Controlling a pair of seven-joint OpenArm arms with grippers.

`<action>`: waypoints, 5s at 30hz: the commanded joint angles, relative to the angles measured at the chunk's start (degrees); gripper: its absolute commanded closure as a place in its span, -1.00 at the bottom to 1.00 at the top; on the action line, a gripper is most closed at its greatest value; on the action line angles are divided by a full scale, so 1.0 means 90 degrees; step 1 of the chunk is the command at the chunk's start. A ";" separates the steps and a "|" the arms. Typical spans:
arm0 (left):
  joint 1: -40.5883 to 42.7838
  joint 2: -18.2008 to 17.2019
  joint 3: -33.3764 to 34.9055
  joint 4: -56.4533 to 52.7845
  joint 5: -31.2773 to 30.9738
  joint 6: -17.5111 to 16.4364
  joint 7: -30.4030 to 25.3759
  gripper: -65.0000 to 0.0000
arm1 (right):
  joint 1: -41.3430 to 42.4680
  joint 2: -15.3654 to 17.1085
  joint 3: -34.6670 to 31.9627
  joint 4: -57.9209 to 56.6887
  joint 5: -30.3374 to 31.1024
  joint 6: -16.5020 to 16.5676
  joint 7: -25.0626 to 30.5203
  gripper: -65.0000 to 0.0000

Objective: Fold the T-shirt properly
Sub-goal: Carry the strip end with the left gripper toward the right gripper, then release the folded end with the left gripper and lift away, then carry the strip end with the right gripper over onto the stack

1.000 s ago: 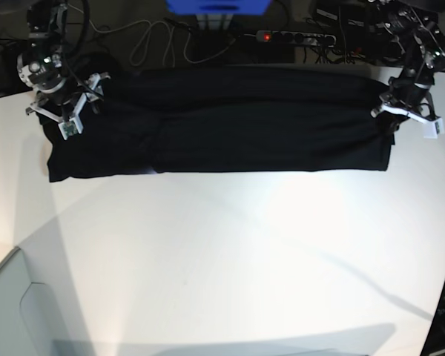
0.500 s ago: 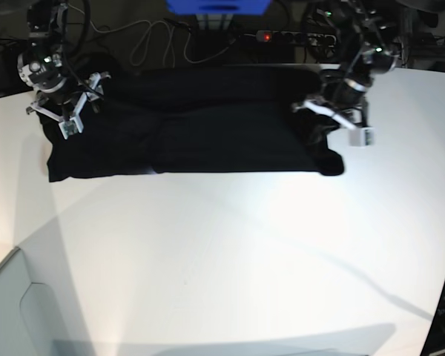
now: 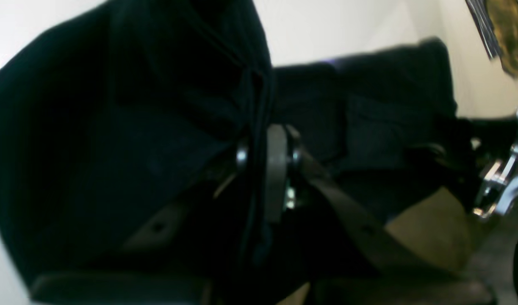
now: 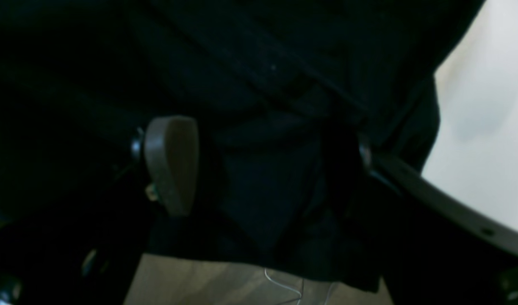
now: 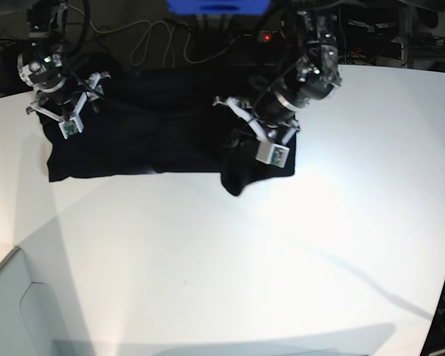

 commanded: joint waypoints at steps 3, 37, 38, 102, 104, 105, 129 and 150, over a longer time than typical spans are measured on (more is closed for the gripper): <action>-0.0155 0.0019 0.0370 -0.0241 -0.0072 -0.0034 -0.0094 1.00 | -0.0002 0.0064 0.0036 0.0088 0.0031 0.0048 0.0082 -0.35; -0.0956 0.0205 0.1689 -0.1364 -0.0141 -0.0034 -0.0075 1.00 | -0.0012 0.0073 0.0036 0.0098 0.0031 0.0048 0.0082 -0.35; -0.0956 0.0205 0.1689 -0.1364 -0.0141 -0.0034 -0.0065 1.00 | -0.0012 0.0073 0.0036 0.0098 0.0031 0.0048 0.0082 -0.35; 0.0138 -0.1241 -0.1925 -0.1188 -0.2016 -0.0064 -0.0094 0.43 | 0.1180 0.0200 0.1130 -0.2432 0.0051 0.1464 0.0082 0.99; 0.0138 -0.1241 -0.1925 -0.1188 -0.2016 -0.0064 -0.0094 0.43 | 0.1170 0.0200 0.1130 -0.2393 0.0051 0.1474 0.0082 0.99; 0.0148 -0.1241 -0.1925 -0.1188 -0.2016 -0.0064 -0.0094 0.43 | 0.1180 0.0200 0.1130 -0.2305 0.0051 0.1474 0.0082 1.00; 0.0148 -0.1231 -0.1867 -0.1188 -0.2006 -0.0044 -0.0094 0.43 | 0.0203 -0.0435 -0.0140 0.1915 0.0041 0.1484 0.0082 1.00; -0.0155 -0.1260 -0.1496 -0.1950 -0.2006 -0.0034 -0.0065 0.43 | 0.1336 -0.1333 -0.4408 0.0977 -0.1365 0.1484 0.0131 1.00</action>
